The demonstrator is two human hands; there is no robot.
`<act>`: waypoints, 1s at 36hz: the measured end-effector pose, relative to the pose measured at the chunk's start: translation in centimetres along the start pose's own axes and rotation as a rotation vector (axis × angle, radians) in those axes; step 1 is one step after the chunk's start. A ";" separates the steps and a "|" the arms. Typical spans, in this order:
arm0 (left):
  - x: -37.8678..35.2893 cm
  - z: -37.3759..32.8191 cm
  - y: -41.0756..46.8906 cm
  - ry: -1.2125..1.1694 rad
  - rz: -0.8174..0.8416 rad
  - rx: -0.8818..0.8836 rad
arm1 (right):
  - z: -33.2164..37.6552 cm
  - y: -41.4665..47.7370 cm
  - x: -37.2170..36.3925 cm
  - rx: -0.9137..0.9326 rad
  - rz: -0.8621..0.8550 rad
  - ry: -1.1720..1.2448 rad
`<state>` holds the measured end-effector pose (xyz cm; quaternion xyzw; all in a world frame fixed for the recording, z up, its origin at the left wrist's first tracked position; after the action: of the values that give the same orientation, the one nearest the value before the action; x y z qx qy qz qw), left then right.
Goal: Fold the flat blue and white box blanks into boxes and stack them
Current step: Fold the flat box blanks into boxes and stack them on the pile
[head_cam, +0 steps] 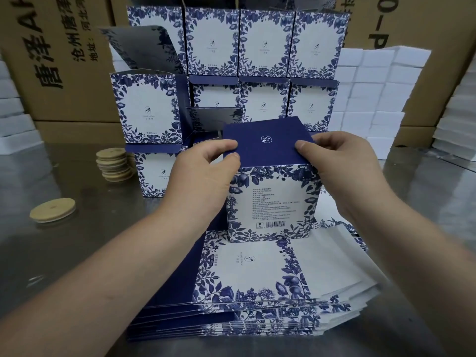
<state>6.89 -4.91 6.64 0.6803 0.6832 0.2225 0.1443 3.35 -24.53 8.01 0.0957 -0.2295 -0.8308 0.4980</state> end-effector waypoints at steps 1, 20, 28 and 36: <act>0.0 0.0 0.0 0.002 -0.002 0.004 | 0.0 0.0 0.0 0.001 -0.002 0.002; 0.1 -0.1 -0.1 0.019 -0.003 0.005 | -0.4 0.3 0.1 0.006 -0.023 0.007; 0.1 -0.2 -0.1 0.007 -0.010 0.005 | -0.5 0.5 0.2 0.014 -0.033 0.004; 0.1 -0.1 0.0 0.031 0.000 -0.002 | -0.5 0.7 0.3 0.055 -0.035 -0.046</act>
<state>6.79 -4.86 6.74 0.6768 0.6851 0.2335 0.1344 3.90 -25.22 7.90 0.0942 -0.2621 -0.8348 0.4750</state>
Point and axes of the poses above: each hand's wrist, its own y-axis towards the middle knuckle, its own x-axis out of the back of the hand, z = x × y, the point moved 6 cm from there along y, towards the middle knuckle
